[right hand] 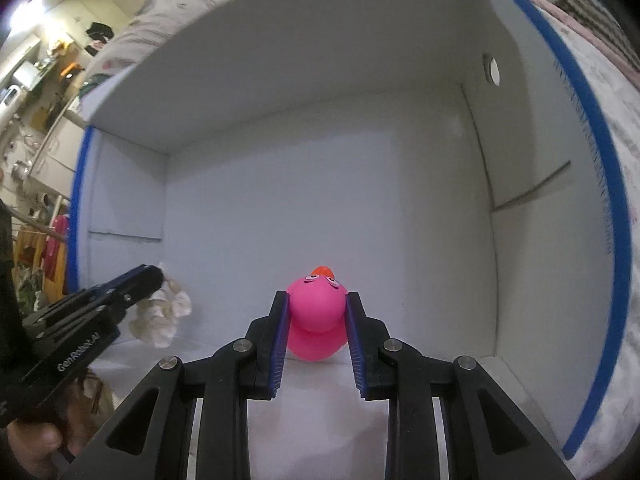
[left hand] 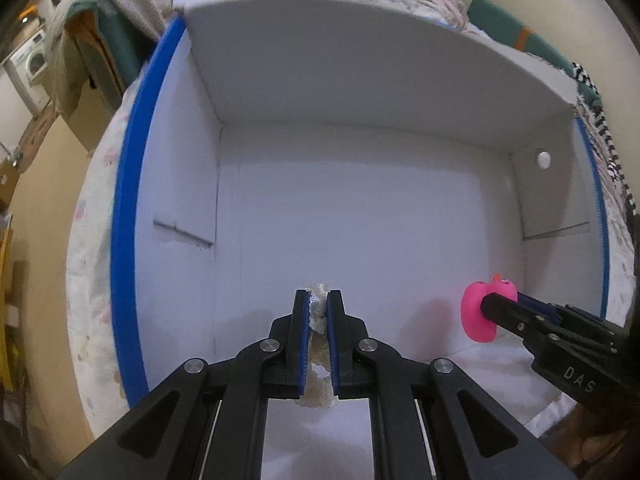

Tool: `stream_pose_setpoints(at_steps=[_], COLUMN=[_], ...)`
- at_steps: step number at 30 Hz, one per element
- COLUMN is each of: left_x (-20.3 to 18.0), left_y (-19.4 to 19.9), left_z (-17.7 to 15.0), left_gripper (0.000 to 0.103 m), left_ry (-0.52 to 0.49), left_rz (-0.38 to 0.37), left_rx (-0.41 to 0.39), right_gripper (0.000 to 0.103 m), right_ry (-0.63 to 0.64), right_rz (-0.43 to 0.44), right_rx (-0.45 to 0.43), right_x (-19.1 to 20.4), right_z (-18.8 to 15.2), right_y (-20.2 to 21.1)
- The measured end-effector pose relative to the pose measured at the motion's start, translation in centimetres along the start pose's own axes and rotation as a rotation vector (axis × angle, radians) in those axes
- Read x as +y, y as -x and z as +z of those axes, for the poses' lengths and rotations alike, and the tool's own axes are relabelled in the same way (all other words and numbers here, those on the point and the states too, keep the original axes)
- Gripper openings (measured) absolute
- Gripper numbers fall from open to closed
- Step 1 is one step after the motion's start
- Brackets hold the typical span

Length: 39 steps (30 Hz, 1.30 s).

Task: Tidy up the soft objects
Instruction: 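Carry both items into the box and open both grippers to release them, then withdraw both tools from the box toward the remaining items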

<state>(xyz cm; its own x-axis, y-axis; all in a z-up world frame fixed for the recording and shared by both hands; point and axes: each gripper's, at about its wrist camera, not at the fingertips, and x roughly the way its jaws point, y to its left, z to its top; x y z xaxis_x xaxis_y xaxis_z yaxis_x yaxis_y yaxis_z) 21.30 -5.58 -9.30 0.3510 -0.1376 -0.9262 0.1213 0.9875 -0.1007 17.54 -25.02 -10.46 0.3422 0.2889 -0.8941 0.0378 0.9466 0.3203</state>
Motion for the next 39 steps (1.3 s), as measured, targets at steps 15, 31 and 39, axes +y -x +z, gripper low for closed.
stream_pose_setpoints(at_steps=[15,31,39], left_x=[-0.5,-0.6,0.4], left_y=[-0.6,1.5,5.2], left_z=[-0.2,-0.5,-1.4], left_gripper=[0.011,0.052,0.058], left_ry=[0.006,0.004,0.039], left_rz=[0.020,-0.019,-0.021], left_rx=[0.009,-0.039,-0.133], right_gripper=[0.029,0.078,0.087], right_ry=[-0.014,-0.006,-0.107], right_rz=[-0.006,-0.037,0.004], right_rx=[0.034,-0.145,-0.192], right_x=[0.0,0.1,-1.6], right_z=[0.0,-0.7,-1.3], right_y=[-1.8,2.7,4.6])
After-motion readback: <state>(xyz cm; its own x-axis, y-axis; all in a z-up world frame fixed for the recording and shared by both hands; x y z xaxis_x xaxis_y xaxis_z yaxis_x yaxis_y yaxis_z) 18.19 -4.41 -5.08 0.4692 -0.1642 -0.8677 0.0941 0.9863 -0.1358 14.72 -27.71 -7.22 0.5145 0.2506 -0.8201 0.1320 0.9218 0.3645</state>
